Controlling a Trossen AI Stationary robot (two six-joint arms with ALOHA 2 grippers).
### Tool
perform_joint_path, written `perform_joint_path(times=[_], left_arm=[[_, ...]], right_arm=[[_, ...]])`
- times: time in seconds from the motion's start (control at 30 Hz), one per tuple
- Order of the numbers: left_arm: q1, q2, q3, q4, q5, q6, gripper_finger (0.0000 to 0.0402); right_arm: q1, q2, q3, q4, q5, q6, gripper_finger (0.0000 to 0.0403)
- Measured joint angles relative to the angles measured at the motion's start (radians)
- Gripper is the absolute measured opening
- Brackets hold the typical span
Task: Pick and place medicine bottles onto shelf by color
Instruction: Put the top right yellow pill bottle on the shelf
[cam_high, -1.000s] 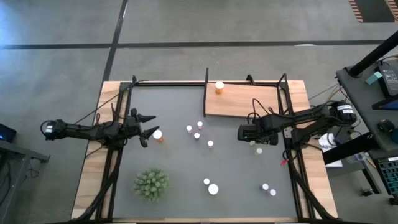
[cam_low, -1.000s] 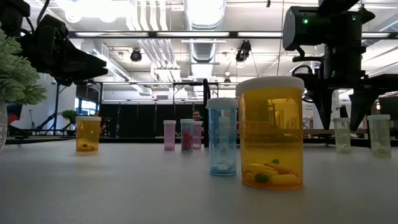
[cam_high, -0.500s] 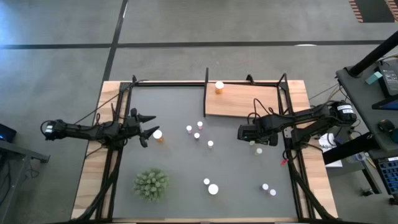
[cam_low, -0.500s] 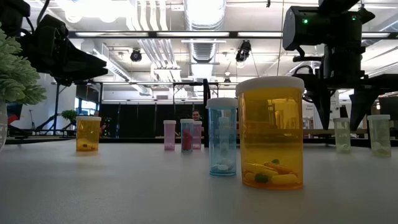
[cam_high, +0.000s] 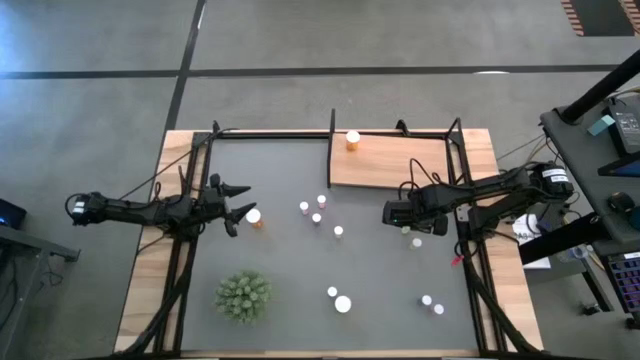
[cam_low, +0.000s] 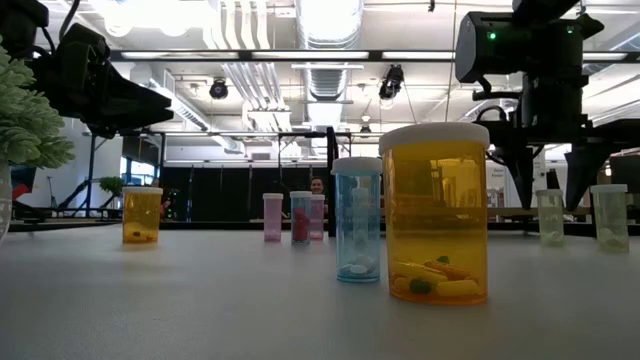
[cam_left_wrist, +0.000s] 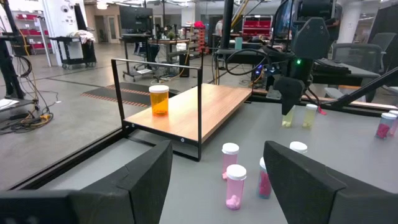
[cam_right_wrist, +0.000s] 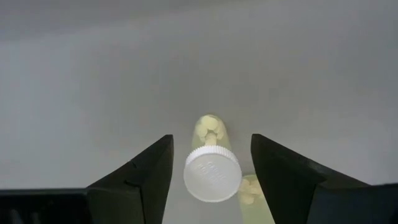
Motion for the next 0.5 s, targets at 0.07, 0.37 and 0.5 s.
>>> perform_joint_path(times=[0.07,0.37,0.5], left_arm=[[0.0,0.0,0.0,0.0,0.0,0.0,0.0238],[0.0,0.0,0.0,0.0,0.0,0.0,0.0238],[0.0,0.0,0.0,0.0,0.0,0.0,0.0238]], right_arm=[[0.0,0.0,0.0,0.003,0.0,0.0,0.0187],[0.0,0.0,0.0,0.007,0.0,0.0,0.0127],[0.0,0.0,0.0,0.007,0.0,0.0,0.0126]])
